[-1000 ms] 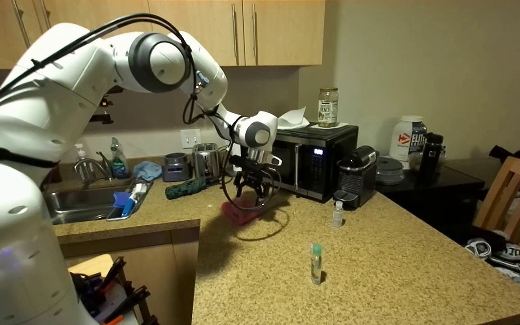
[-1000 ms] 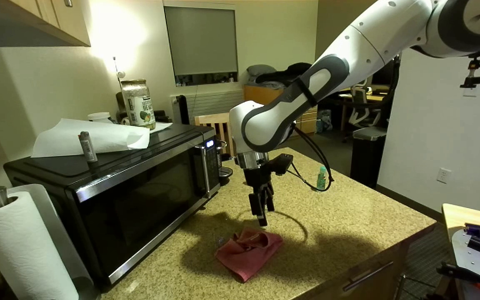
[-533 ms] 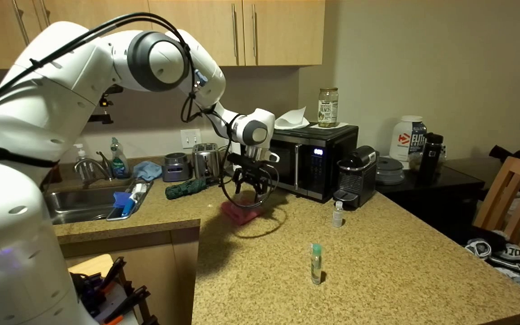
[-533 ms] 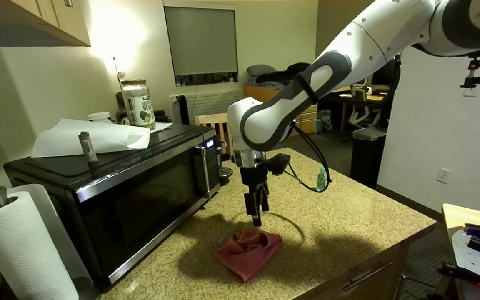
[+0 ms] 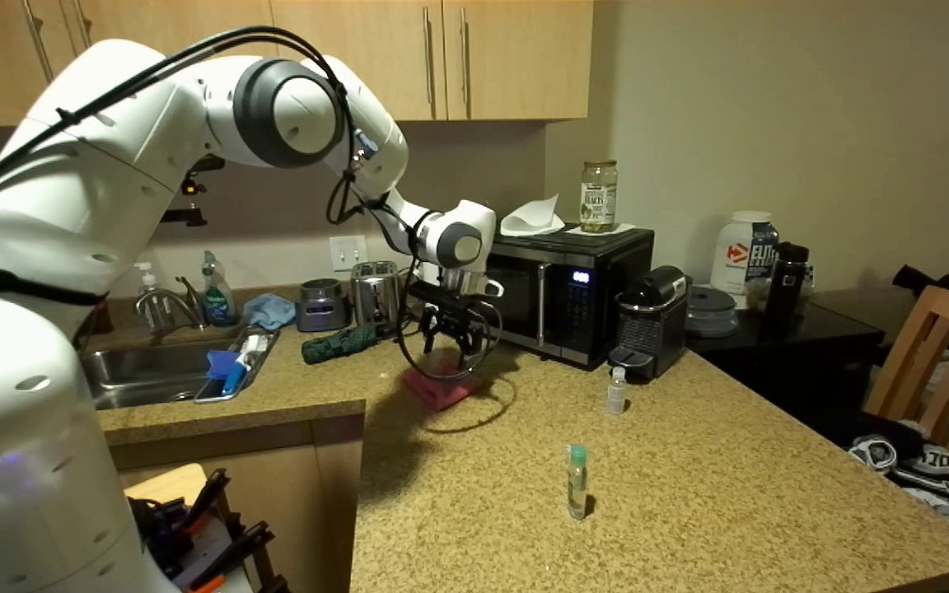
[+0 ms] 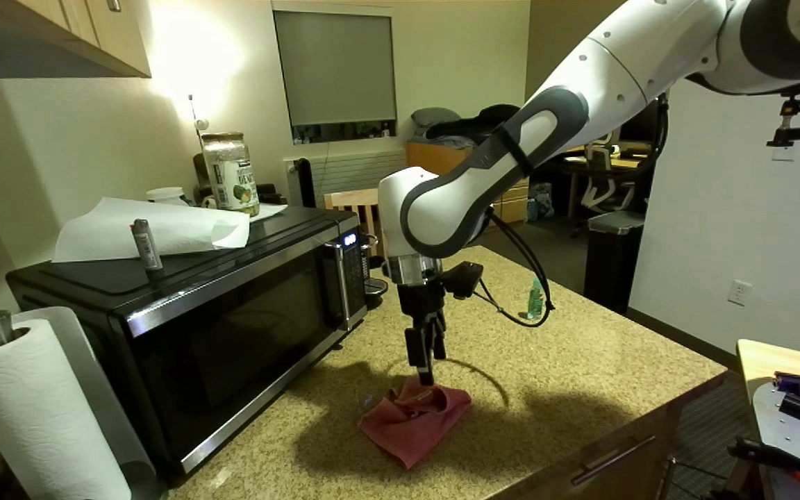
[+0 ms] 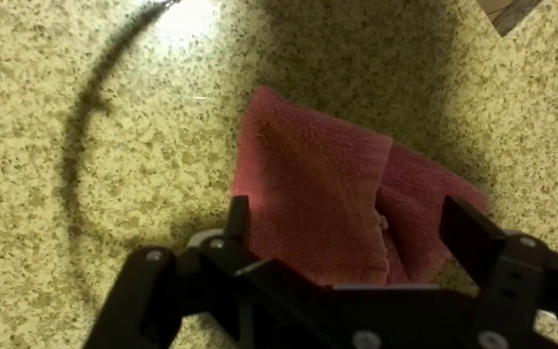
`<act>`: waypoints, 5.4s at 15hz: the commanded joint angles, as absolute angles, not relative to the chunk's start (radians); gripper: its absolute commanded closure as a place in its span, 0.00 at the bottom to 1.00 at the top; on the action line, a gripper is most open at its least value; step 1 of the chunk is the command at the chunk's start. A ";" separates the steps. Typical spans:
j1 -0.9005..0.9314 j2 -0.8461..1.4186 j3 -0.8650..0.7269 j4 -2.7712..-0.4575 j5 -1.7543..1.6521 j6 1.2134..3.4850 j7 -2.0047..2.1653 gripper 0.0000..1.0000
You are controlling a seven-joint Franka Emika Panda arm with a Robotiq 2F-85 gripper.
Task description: Fold the pink towel in half from right to left
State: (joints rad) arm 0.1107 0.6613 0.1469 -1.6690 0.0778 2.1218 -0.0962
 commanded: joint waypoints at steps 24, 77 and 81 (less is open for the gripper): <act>0.132 0.671 0.149 -1.741 0.076 2.150 -0.103 0.33; 0.220 0.594 0.128 -1.640 0.011 2.013 -0.043 0.95; 0.246 0.593 0.132 -1.638 -0.020 2.011 -0.045 0.95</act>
